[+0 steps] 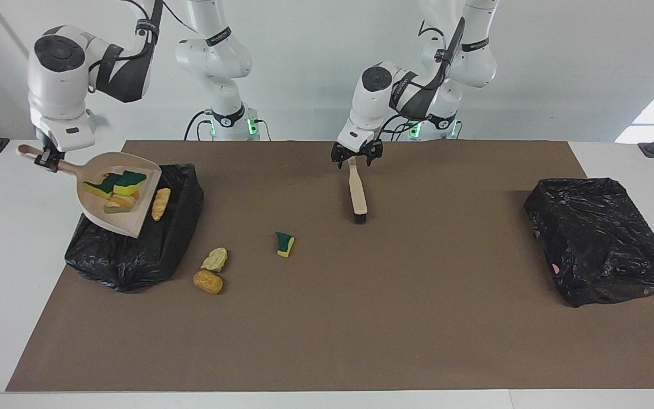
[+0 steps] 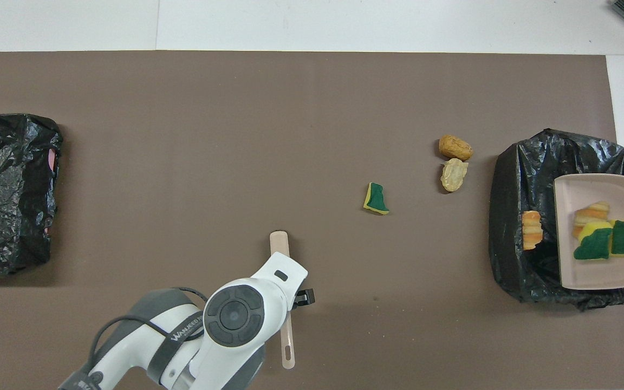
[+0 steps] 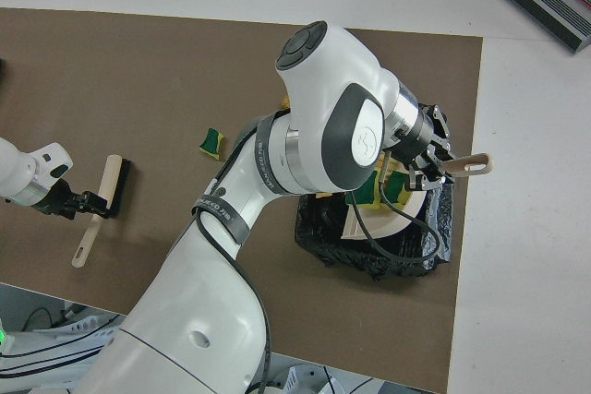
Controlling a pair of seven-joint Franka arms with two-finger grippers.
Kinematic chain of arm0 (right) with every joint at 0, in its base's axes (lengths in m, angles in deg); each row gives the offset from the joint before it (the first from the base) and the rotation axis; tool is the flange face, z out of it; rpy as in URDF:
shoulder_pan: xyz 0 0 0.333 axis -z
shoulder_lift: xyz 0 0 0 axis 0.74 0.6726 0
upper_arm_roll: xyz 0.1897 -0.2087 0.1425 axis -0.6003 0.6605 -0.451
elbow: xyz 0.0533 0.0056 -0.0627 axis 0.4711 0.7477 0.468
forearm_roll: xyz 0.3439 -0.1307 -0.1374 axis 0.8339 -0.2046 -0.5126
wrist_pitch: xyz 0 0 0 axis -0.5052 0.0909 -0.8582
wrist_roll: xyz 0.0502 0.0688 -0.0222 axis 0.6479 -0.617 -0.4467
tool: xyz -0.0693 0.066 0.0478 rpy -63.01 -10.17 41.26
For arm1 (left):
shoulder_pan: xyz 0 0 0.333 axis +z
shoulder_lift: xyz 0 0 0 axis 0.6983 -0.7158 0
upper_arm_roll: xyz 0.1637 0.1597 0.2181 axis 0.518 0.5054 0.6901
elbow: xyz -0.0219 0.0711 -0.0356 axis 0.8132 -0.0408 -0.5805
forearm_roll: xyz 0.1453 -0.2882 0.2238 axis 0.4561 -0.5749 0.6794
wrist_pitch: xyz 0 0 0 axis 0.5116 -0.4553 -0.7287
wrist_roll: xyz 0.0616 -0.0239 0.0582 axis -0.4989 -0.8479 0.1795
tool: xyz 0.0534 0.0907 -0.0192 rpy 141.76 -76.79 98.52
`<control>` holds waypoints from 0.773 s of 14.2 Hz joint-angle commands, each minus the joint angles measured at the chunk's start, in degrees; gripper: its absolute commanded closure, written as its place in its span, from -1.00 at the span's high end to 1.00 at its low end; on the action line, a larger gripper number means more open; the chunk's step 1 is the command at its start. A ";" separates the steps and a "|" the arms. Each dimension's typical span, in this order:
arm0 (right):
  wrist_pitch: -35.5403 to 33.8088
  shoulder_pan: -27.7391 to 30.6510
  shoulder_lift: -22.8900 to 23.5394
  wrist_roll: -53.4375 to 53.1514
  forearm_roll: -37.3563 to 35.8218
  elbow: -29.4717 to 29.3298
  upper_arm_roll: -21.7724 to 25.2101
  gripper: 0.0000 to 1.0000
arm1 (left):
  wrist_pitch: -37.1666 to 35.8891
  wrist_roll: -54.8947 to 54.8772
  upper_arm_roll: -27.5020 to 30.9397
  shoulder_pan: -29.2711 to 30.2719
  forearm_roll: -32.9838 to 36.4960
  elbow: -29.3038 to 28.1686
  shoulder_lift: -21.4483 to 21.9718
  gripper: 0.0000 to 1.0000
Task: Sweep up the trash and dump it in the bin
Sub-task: 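Tilt the dustpan over the bag while the left gripper drops the brush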
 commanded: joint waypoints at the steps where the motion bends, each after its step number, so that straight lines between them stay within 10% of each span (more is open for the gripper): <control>1: -1.55 -1.74 -2.20 -2.45 -6.70 1.59 -0.77 -1.00 | -1.65 -0.13 -0.15 5.91 3.76 2.15 -0.50 1.00; 11: -2.88 -7.10 -3.33 -2.36 -27.61 -0.52 -1.04 -1.00 | -6.74 -31.04 -0.06 31.93 4.91 2.32 2.21 1.00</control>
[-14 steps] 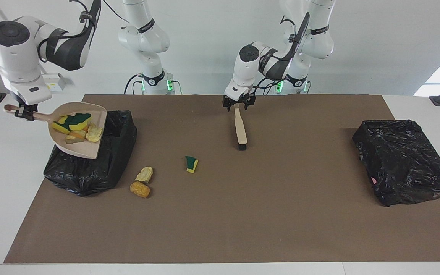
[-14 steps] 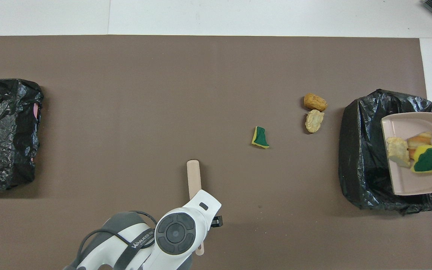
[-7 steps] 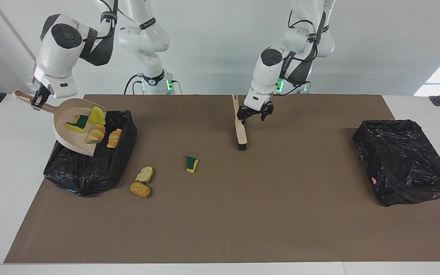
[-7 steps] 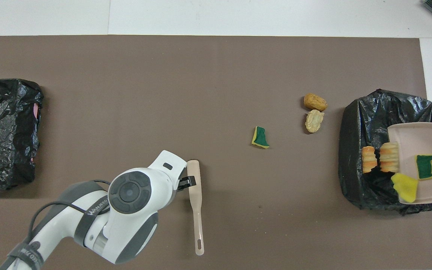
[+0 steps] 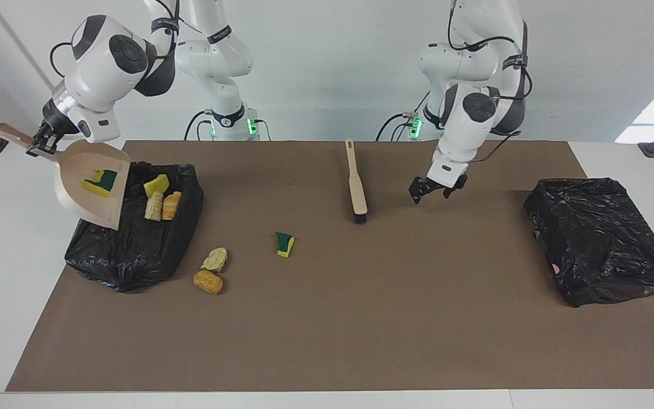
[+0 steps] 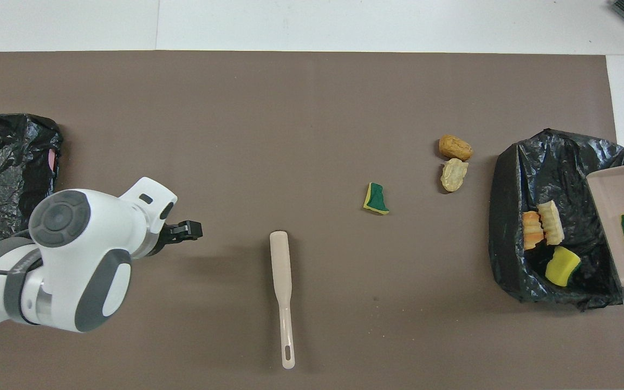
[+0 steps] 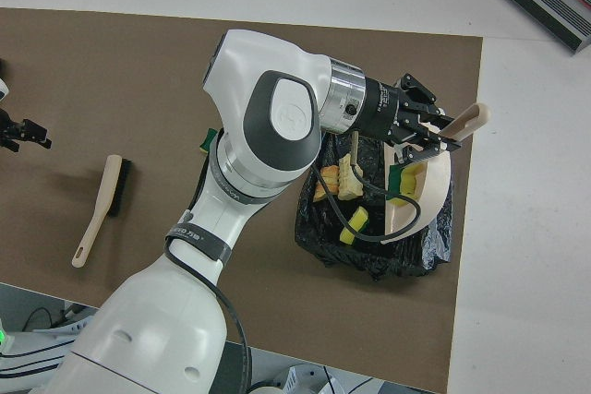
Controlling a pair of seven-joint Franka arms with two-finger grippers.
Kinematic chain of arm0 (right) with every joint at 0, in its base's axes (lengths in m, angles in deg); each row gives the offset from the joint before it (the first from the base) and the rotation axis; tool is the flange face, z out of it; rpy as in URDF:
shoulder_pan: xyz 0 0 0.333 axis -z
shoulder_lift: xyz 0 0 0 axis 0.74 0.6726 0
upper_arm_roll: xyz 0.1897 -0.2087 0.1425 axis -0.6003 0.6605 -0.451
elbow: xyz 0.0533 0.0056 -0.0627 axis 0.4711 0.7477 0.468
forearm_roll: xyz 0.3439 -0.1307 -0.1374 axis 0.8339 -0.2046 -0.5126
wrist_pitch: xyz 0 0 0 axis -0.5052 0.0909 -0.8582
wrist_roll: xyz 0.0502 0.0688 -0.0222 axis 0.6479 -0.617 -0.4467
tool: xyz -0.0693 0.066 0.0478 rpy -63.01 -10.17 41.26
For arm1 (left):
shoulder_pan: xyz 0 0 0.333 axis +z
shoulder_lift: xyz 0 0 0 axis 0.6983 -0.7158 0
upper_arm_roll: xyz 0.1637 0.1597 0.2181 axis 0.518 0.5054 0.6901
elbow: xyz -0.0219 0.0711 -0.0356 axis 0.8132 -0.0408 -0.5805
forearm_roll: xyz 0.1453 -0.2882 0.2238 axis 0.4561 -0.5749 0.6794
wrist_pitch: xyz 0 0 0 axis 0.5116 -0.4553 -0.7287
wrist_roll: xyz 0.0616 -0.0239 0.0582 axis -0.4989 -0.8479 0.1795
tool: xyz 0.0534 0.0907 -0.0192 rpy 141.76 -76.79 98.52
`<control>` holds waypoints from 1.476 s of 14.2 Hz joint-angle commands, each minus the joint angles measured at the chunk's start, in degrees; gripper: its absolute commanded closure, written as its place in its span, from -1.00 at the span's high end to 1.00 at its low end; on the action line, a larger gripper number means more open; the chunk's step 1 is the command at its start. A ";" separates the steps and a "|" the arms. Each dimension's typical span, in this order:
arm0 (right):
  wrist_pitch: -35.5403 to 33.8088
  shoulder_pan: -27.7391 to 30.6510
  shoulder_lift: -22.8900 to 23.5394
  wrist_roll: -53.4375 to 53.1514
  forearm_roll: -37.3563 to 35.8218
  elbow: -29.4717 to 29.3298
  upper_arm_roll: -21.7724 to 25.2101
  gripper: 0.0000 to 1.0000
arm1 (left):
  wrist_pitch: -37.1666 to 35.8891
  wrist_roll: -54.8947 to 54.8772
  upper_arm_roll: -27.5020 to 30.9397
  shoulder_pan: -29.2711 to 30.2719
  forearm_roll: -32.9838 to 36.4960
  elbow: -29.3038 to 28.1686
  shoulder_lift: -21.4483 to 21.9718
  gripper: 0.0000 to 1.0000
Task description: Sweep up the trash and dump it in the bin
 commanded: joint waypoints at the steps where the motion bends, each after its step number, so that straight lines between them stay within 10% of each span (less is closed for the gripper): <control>1: -1.25 -2.07 -1.75 -1.24 -6.73 0.55 -0.52 -1.00 | -4.78 -9.05 -0.78 6.65 0.83 0.44 3.16 1.00; 15: -7.67 -7.27 -3.16 -5.55 -12.55 2.30 -2.54 -1.00 | -44.06 -17.61 1.42 12.48 0.91 34.86 4.76 1.00; 21: -8.19 -9.64 -1.32 -14.61 -10.53 6.44 -2.63 -1.00 | -45.93 -17.00 0.89 12.30 2.14 40.08 4.58 1.00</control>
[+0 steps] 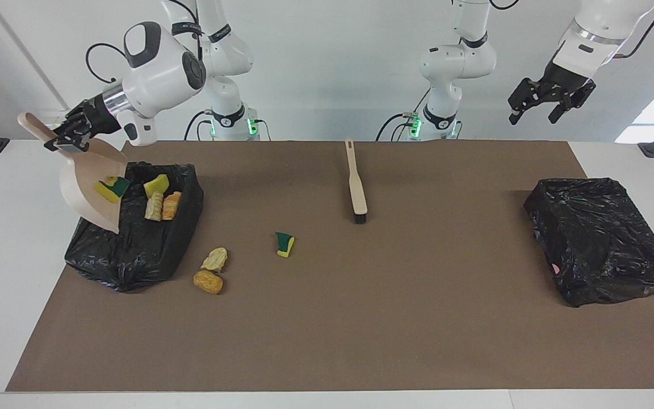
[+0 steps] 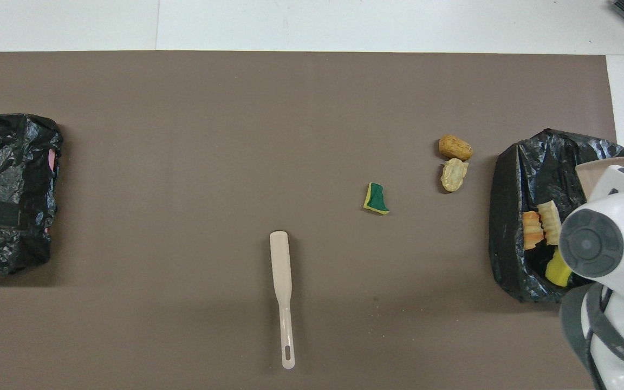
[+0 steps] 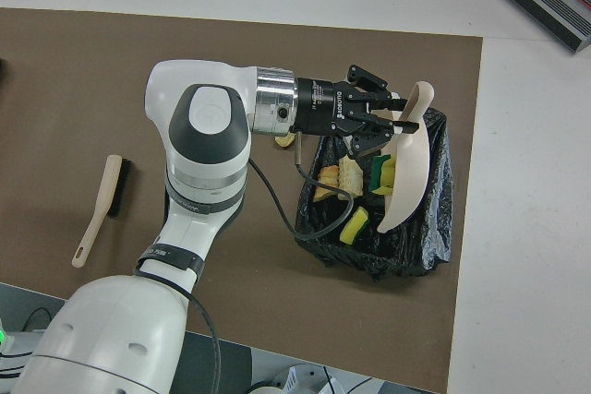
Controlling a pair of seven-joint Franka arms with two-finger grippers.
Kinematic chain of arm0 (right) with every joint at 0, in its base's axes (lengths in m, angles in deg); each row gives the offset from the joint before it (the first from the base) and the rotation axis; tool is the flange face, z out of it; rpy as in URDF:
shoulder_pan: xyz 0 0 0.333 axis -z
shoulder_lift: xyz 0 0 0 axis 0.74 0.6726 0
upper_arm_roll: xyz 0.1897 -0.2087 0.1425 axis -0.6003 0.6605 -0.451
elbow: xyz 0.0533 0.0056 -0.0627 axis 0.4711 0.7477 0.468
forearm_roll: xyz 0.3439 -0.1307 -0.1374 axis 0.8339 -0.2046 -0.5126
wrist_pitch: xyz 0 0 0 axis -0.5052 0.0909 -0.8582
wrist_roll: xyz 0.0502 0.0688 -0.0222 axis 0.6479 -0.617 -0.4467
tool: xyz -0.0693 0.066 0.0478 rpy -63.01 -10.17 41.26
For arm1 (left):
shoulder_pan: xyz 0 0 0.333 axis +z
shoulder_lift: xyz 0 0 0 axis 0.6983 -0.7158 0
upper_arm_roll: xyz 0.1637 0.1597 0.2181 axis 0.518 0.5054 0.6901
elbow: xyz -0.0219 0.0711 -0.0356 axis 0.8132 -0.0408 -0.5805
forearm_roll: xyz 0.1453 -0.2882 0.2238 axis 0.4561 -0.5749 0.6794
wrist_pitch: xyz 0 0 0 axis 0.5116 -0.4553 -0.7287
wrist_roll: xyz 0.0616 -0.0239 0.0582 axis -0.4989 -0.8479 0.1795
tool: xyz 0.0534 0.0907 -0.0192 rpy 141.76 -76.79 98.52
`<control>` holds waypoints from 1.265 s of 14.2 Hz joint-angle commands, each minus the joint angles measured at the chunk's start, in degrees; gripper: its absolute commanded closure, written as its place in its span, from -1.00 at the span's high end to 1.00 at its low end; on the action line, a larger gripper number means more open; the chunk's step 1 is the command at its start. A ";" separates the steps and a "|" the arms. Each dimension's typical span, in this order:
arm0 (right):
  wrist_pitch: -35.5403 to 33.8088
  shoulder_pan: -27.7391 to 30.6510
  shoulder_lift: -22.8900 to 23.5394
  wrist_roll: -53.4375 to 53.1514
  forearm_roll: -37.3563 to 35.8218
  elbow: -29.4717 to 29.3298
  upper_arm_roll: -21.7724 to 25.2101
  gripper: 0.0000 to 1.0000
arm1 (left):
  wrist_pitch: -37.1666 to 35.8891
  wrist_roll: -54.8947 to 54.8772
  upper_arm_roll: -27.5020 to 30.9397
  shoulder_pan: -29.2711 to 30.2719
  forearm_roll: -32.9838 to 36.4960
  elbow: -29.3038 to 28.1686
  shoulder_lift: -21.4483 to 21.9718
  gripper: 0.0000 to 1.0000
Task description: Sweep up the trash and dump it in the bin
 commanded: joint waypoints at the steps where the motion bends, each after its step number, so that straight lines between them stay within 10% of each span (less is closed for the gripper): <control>1: -2.58 -0.83 -0.04 2.13 -0.28 -1.57 -0.15 -1.00 | -0.80 0.50 -0.47 0.31 1.19 1.57 -1.23 1.00; 6: -3.03 -0.66 -0.65 9.37 -1.26 -4.93 0.02 -1.00 | 1.41 2.27 -0.47 0.31 0.58 1.22 -1.23 1.00; 18: -2.24 2.07 1.37 1.38 37.49 -9.76 0.81 -1.00 | 0.70 2.61 -0.11 0.31 1.10 1.22 -1.14 1.00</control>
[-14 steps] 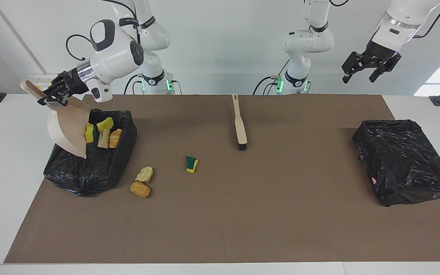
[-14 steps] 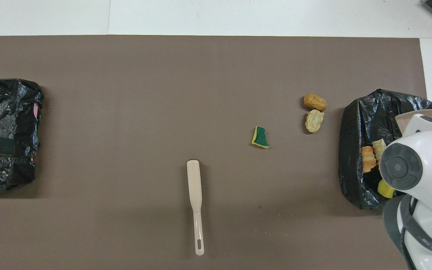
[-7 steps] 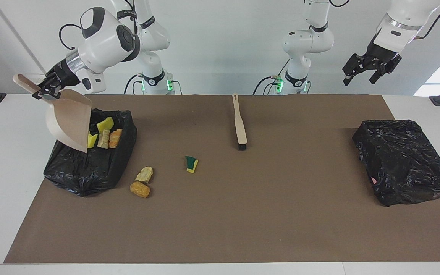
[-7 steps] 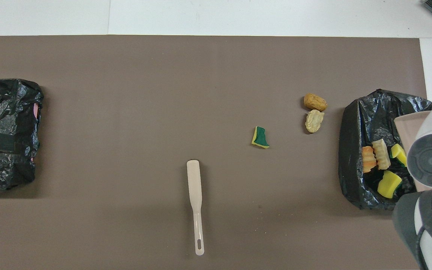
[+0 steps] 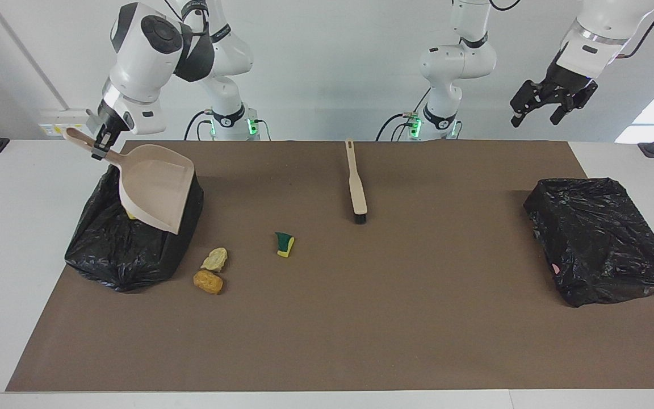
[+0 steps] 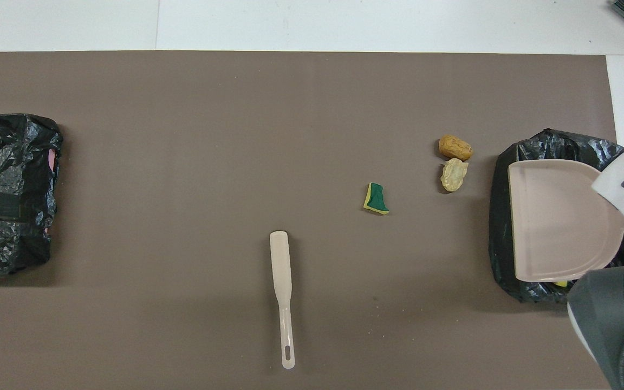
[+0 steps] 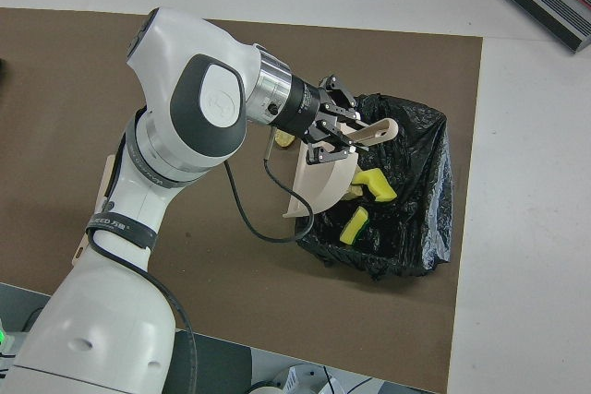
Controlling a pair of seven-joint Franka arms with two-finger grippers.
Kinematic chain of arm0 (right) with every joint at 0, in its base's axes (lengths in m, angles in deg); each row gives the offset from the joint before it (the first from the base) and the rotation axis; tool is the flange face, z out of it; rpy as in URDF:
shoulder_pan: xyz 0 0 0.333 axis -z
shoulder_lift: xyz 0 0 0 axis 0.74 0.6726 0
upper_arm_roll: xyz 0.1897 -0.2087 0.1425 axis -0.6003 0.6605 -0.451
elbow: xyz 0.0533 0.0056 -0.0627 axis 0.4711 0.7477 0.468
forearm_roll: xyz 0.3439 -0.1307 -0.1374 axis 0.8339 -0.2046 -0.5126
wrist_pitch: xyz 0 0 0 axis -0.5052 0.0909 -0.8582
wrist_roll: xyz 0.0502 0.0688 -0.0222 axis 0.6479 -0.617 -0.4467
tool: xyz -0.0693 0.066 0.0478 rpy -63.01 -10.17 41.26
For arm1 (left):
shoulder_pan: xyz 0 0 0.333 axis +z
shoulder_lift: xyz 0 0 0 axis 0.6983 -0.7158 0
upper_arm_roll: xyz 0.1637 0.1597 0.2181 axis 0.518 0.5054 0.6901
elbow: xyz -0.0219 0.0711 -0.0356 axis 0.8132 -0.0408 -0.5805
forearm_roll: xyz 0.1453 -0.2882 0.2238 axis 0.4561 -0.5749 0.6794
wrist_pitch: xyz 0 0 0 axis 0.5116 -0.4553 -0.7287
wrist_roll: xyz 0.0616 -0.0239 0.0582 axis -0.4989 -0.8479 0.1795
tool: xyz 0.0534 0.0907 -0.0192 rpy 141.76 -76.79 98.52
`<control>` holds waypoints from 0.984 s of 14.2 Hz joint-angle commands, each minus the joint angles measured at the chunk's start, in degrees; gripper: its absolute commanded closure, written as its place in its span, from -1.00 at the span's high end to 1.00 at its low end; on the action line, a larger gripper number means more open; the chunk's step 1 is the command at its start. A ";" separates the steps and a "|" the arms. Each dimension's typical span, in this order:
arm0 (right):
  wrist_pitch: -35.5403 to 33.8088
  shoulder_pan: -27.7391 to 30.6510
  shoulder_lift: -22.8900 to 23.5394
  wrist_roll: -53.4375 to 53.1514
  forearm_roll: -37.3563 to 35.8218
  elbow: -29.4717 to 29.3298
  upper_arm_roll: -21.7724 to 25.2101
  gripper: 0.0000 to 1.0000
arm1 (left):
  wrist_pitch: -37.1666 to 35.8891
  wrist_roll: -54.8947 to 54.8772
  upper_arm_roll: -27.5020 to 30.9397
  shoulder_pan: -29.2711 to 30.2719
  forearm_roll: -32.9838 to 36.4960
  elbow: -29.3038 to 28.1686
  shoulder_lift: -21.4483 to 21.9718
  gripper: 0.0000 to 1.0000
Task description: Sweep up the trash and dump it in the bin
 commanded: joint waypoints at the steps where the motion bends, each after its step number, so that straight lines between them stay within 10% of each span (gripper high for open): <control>1: -0.07 3.04 0.92 -3.34 5.10 -1.19 -0.16 -1.00 | -0.43 0.56 -0.26 0.31 1.04 1.07 -0.41 1.00; 14: -0.07 -4.49 5.30 -56.76 32.07 -2.93 -1.13 -1.00 | -0.43 0.56 -0.26 0.31 1.04 1.07 -0.49 1.00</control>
